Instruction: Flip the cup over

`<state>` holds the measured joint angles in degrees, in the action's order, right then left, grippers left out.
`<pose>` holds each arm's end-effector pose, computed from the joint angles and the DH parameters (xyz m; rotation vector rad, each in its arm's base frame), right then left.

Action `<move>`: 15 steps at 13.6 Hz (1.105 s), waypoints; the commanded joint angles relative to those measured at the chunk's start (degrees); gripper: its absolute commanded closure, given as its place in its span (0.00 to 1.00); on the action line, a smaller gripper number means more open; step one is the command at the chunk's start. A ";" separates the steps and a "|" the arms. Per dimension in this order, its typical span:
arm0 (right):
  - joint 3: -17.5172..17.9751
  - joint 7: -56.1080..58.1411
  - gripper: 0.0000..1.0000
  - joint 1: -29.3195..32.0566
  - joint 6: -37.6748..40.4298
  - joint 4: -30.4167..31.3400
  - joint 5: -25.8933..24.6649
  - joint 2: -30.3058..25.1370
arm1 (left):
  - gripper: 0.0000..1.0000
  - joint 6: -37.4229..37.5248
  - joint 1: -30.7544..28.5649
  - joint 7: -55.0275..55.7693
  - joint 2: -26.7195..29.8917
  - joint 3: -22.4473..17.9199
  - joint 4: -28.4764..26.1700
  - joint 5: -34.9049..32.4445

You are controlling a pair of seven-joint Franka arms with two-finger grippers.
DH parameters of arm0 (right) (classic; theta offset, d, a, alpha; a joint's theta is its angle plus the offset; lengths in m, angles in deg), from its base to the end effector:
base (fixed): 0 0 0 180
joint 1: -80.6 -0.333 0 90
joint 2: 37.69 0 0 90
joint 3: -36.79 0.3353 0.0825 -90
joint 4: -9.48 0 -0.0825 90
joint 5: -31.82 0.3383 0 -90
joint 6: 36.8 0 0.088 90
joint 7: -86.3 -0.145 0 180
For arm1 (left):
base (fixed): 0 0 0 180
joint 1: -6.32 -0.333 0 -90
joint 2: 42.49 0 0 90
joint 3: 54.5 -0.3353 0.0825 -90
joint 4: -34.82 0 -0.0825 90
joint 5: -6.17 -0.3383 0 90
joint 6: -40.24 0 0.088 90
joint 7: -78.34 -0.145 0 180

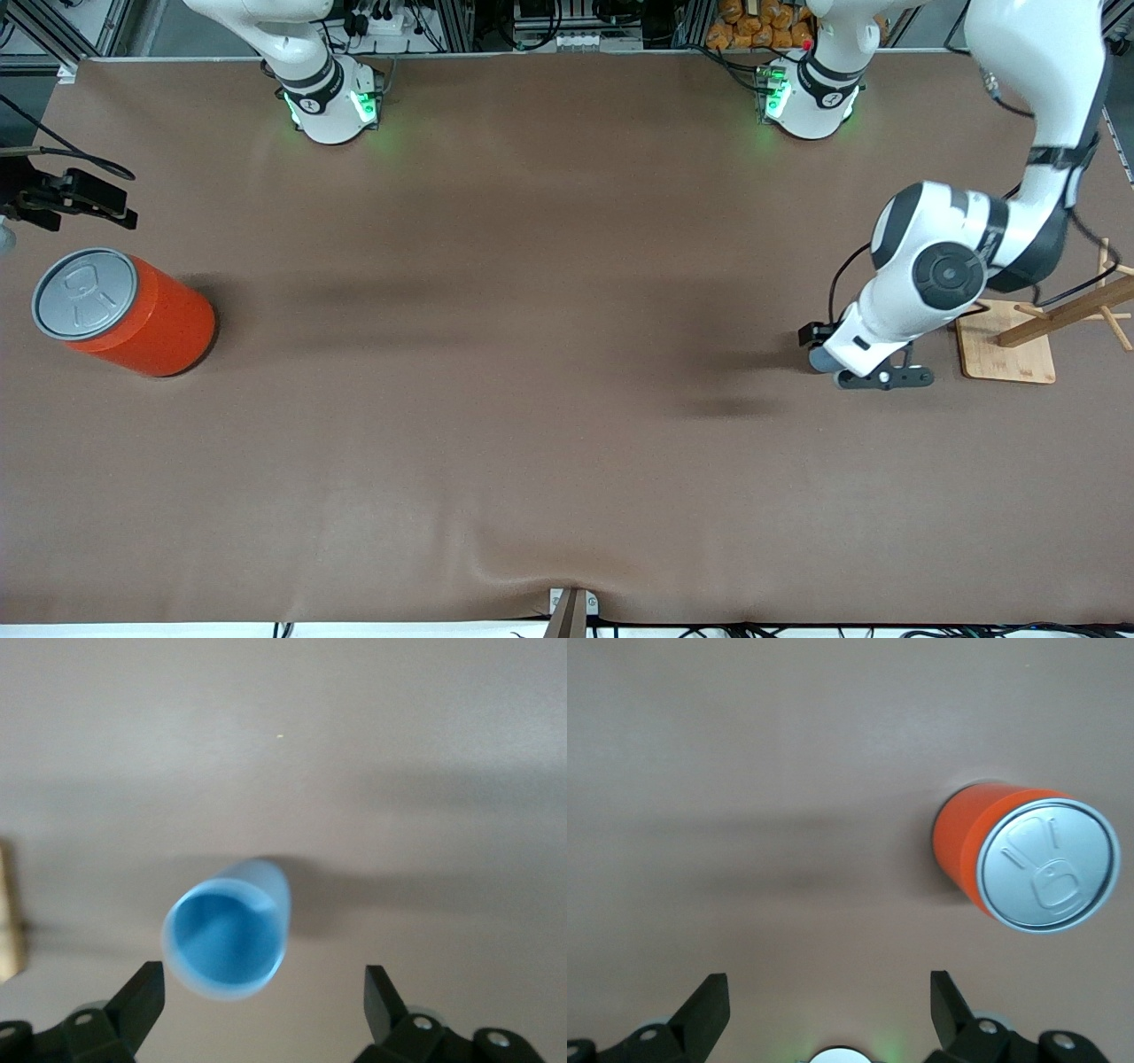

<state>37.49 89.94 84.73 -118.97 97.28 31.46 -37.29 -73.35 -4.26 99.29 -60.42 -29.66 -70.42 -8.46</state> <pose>0.4917 -0.0305 0.6074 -3.1369 -0.0049 0.1655 0.5652 -0.1022 0.3678 -3.0069 -0.0124 0.1455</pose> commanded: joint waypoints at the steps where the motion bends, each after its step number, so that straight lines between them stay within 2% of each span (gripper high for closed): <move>1: 0.89 -0.65 0.00 -0.96 1.04 -1.05 -3.42 -1.01 | 0.00 11.52 -0.14 0.06 1.49 1.87 9.24 0.74; 3: 0.80 -0.74 0.00 0.35 0.87 -0.88 -2.37 -0.84 | 0.00 17.42 -0.14 0.58 2.45 3.54 14.34 0.82; 5: 0.71 -0.74 0.00 1.67 0.78 -0.79 0.61 -0.58 | 0.00 20.51 -0.75 -0.03 5.78 3.55 15.33 2.13; 8: 0.80 -0.74 0.00 3.43 0.25 -0.88 2.29 -0.49 | 0.00 23.32 -1.10 -0.03 12.29 3.20 15.60 4.69; 12: 0.71 -0.74 0.00 4.75 0.87 -0.61 5.71 -0.22 | 0.00 29.91 -1.10 0.06 13.36 3.11 21.48 4.69; 15: 1.06 -0.65 0.00 4.14 0.43 -1.06 4.85 -0.13 | 0.00 30.19 -2.41 -0.03 13.45 3.20 23.15 4.69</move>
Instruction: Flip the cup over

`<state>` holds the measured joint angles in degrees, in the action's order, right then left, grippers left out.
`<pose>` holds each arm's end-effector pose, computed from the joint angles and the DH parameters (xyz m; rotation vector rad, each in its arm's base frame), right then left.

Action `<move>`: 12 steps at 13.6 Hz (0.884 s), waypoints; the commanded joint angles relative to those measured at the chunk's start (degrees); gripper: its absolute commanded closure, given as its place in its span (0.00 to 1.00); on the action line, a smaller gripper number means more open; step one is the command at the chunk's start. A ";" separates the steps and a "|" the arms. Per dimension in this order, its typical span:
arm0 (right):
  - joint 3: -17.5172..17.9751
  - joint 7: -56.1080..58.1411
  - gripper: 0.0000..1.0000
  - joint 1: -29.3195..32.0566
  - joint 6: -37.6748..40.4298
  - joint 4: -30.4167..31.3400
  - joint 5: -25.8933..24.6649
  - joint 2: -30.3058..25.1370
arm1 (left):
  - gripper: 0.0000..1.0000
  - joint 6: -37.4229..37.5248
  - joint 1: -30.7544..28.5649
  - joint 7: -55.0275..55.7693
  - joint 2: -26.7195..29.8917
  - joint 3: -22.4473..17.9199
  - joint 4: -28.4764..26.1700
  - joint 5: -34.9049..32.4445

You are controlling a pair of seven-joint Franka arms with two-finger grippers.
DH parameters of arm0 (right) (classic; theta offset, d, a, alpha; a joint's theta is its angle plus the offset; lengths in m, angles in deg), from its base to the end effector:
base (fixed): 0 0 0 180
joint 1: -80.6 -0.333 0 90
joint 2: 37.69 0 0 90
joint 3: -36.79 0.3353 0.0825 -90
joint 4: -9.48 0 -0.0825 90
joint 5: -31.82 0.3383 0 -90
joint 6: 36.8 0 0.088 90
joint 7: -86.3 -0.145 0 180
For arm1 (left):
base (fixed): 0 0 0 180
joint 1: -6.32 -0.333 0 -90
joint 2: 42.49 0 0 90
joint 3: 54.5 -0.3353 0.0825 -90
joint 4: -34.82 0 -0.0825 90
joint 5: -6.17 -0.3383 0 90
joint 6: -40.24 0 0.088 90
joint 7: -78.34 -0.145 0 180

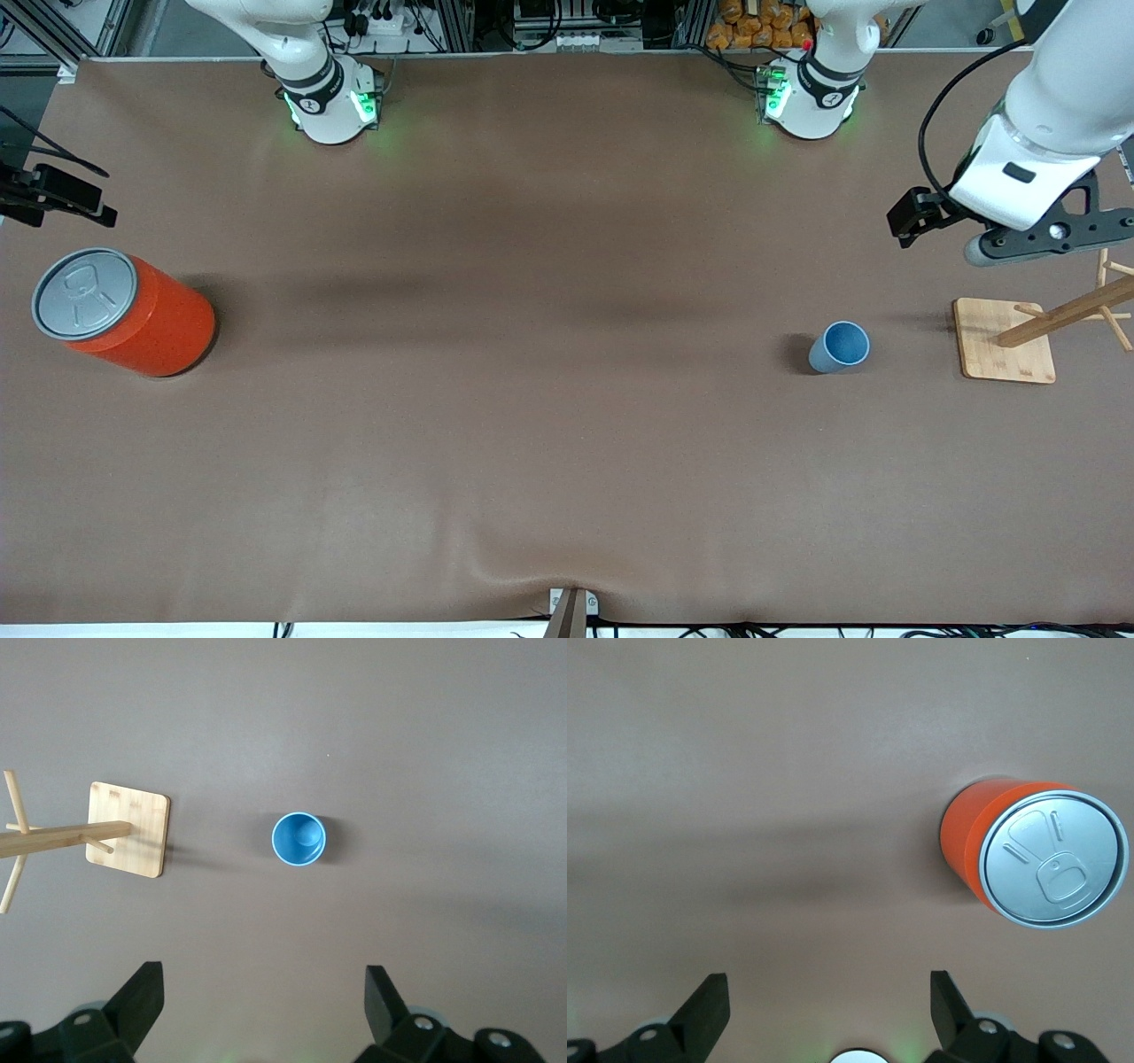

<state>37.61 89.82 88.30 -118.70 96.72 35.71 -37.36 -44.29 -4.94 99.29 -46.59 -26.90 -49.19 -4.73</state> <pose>0.4899 -0.0485 0.6120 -3.0609 0.0802 0.1416 0.5080 -0.1087 0.6108 -2.9725 -0.1392 0.0023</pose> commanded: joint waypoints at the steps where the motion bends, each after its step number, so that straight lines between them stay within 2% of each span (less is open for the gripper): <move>1: 1.11 -0.53 0.00 0.30 0.07 -0.58 -0.02 -0.06 | 0.00 1.03 -2.27 -0.38 -0.38 0.44 2.01 1.40; 2: 1.02 -0.79 0.00 0.12 -0.10 -0.58 -0.20 -0.06 | 0.00 1.03 -2.10 -1.17 0.49 -1.04 2.10 3.14; 4: 1.02 -0.79 0.00 0.30 -0.02 -0.58 -0.29 -0.06 | 0.00 0.42 2.44 -2.40 2.61 -10.14 1.66 8.50; 5: 0.93 -0.79 0.00 0.30 -0.10 -0.58 -0.37 -0.06 | 0.00 0.50 6.39 -4.58 2.87 -15.59 1.57 9.48; 6: 0.85 -0.79 0.00 0.73 -0.19 -0.58 -0.46 -0.06 | 0.00 0.50 9.39 -7.04 2.96 -19.04 1.31 9.58; 10: 0.85 -0.70 0.00 0.65 -0.02 -0.67 -0.46 -0.06 | 0.00 0.42 11.34 -9.08 4.10 -22.23 -1.32 9.49; 12: 0.85 -0.70 0.00 0.47 -0.02 -0.67 -0.55 -0.06 | 0.00 -0.02 11.44 -9.09 6.38 -22.41 -4.04 9.49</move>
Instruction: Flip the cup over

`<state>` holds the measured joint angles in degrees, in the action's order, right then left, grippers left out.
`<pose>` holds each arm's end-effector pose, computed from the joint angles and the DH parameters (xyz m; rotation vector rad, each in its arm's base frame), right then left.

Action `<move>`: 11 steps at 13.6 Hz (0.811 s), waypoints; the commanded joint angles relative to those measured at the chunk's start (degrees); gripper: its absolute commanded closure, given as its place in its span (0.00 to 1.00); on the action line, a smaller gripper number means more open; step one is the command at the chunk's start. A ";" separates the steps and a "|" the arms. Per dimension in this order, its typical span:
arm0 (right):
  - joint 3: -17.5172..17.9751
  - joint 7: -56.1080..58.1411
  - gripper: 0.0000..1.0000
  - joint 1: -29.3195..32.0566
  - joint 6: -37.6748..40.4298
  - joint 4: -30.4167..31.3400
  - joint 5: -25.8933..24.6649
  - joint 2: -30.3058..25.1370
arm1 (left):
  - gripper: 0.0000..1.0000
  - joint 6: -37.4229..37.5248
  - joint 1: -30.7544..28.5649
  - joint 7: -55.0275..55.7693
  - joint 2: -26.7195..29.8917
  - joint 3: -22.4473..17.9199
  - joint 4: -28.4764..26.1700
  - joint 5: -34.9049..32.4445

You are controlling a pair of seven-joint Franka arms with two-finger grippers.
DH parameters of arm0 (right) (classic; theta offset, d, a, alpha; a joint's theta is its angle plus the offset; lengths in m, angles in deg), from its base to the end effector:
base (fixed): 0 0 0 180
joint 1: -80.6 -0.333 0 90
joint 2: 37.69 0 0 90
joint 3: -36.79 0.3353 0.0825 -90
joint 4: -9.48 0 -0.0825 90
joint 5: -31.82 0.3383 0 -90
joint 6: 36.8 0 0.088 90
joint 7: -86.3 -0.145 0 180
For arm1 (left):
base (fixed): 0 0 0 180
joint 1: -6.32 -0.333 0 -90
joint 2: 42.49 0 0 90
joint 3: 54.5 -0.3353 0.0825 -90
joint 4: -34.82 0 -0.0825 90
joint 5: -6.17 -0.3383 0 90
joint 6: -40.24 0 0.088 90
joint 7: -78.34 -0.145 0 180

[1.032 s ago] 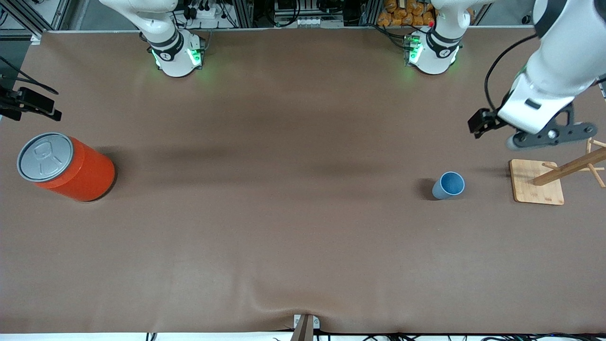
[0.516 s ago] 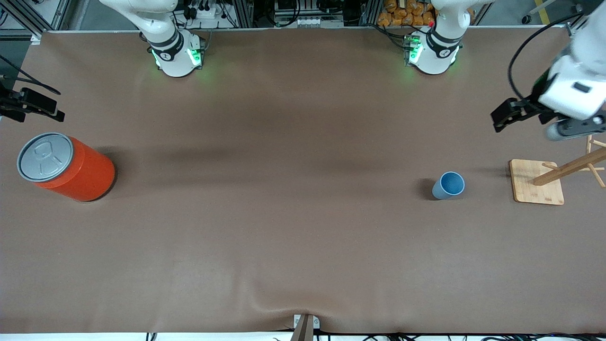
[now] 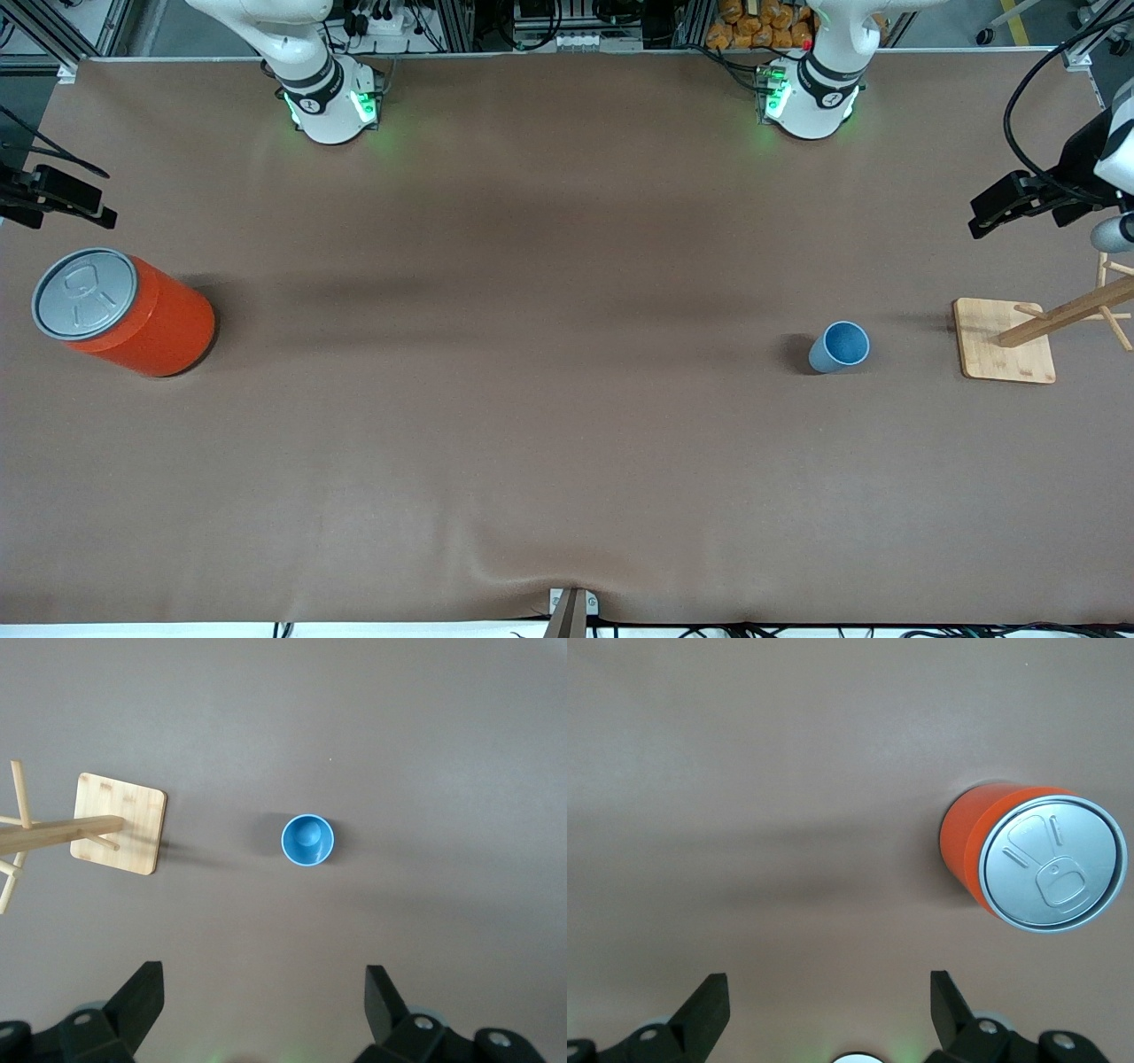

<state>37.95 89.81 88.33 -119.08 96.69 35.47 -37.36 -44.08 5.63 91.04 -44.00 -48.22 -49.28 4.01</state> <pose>0.4911 -0.0466 0.6126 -3.0665 0.0732 0.1318 0.5052 -0.0428 0.6274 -3.0974 -0.1976 0.0257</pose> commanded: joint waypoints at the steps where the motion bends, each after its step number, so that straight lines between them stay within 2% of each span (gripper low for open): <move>1: 0.60 -0.78 0.00 0.36 0.37 -0.55 -0.23 -0.06 | 0.00 -0.75 0.87 -0.75 5.36 -1.09 -5.53 0.83; 6: 0.51 -0.69 0.00 0.62 0.45 -0.63 -0.31 -0.06 | 0.00 -0.93 0.52 -0.75 10.64 -1.09 -11.51 2.33; 11: 0.34 -0.69 0.00 0.71 0.45 -0.63 -0.31 -0.06 | 0.00 1.53 0.78 -0.75 11.96 -0.56 -11.26 1.98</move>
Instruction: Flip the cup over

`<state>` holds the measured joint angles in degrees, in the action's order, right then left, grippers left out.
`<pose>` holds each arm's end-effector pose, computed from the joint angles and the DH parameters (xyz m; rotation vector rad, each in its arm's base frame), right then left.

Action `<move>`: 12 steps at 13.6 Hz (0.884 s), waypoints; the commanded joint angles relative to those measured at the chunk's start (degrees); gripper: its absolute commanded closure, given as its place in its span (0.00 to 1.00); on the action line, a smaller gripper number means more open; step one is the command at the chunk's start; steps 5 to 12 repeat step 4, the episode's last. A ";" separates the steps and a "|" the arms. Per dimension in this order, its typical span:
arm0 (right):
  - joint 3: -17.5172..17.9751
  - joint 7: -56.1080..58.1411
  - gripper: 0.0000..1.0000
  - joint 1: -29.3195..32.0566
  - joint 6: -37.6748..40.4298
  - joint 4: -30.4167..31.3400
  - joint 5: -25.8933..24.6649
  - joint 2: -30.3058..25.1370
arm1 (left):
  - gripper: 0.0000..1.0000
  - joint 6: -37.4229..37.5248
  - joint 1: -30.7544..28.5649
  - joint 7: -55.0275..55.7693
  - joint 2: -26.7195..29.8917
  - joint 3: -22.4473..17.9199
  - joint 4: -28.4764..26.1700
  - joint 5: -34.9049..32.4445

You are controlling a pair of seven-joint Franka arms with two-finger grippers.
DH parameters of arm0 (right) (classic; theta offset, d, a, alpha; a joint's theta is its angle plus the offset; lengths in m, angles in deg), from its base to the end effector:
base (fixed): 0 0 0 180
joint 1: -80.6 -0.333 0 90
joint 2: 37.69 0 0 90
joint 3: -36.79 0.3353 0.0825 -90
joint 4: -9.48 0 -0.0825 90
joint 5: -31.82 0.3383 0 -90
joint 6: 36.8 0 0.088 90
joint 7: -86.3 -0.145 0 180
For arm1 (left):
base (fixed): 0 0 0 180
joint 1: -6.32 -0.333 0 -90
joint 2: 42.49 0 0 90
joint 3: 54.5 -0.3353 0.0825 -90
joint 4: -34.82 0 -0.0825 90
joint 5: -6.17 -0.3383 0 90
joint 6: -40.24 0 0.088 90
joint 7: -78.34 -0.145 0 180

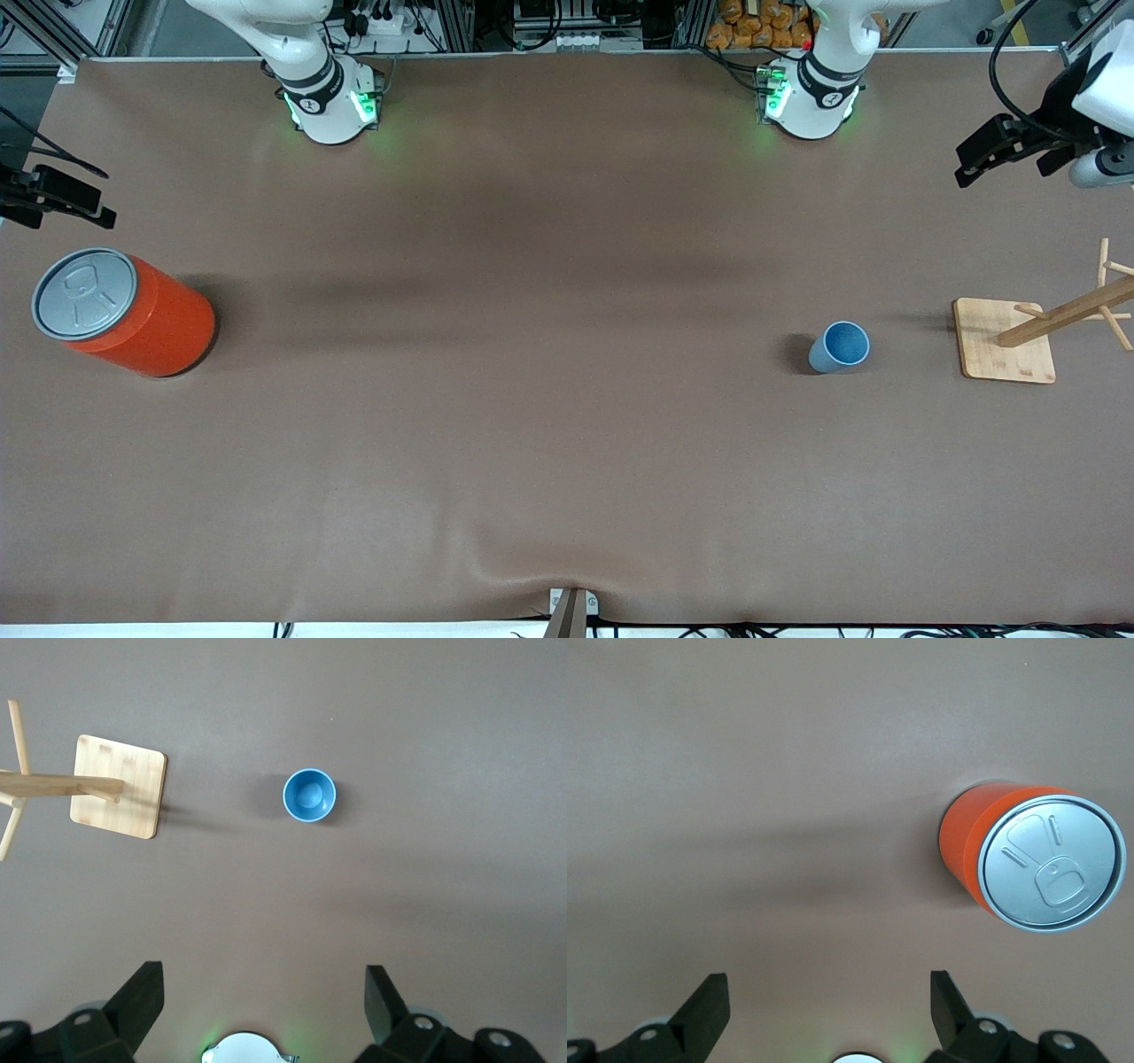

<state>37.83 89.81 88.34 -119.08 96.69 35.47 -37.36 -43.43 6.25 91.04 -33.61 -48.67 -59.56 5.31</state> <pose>0.4910 -0.0477 0.6126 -3.0663 0.0767 0.1316 0.4417 -0.0465 0.6377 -3.0999 -0.1924 0.0426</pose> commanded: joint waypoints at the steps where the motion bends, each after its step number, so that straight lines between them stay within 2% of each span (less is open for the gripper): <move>1: 0.45 -0.69 0.00 0.79 0.36 -0.63 -0.31 -0.06 | 0.00 1.06 0.24 -0.48 1.49 -0.12 -0.55 0.42; 12: 0.54 -0.78 0.00 0.61 0.36 -0.63 -0.22 -0.15 | 0.00 1.06 -0.02 -0.39 0.88 -0.64 0.78 -0.03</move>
